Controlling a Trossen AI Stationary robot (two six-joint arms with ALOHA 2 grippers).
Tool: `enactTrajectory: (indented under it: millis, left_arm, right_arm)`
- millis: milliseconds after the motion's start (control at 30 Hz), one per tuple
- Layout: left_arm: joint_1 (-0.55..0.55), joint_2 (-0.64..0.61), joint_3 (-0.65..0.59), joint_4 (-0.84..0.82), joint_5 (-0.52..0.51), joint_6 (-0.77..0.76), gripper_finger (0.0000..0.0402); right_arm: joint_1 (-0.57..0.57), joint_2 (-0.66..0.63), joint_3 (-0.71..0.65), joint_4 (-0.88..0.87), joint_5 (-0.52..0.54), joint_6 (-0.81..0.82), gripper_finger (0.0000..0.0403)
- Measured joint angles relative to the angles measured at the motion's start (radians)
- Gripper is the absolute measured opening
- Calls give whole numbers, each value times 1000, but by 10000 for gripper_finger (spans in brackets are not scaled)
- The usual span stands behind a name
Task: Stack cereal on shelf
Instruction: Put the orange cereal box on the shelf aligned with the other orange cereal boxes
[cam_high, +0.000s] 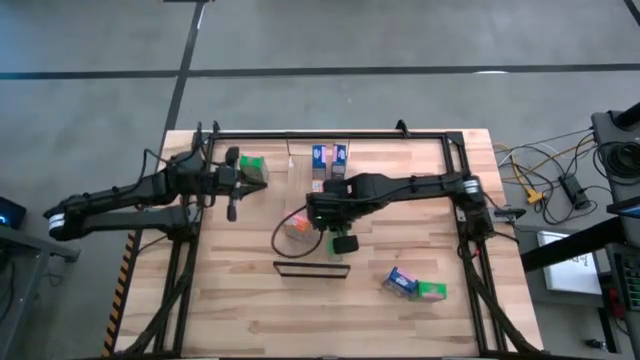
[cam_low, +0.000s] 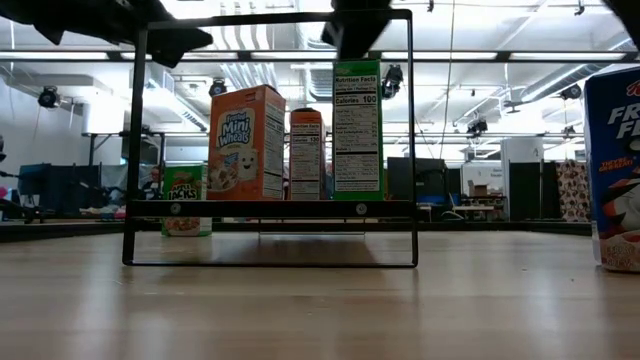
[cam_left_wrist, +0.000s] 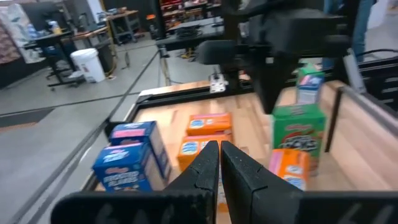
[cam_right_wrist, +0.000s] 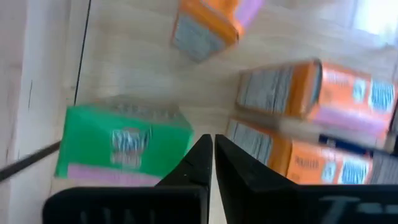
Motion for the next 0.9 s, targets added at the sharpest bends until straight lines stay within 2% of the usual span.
enactTrajectory:
  millis: [100, 267, 433, 700, 900]
  left_arm:
    - [-31, 2, 6, 6, 0, -11, 0]
    - [-78, 4, 7, 2, -1, -60, 0]
    - [-133, 16, 6, -18, -2, -145, 0]
    - [-213, 46, 6, -30, -3, -273, 0]
    - [-250, 83, 6, -51, -10, -342, 0]
  right_arm:
    - [0, -106, -155, 123, 6, 16, 9]
    - [0, -295, -429, 448, 6, 16, 9]
    - [0, -415, -631, 706, 6, 13, 9]
    - [0, -451, -842, 1063, 6, -66, 9]
    - [-1, -445, -923, 1276, 6, -130, 9]
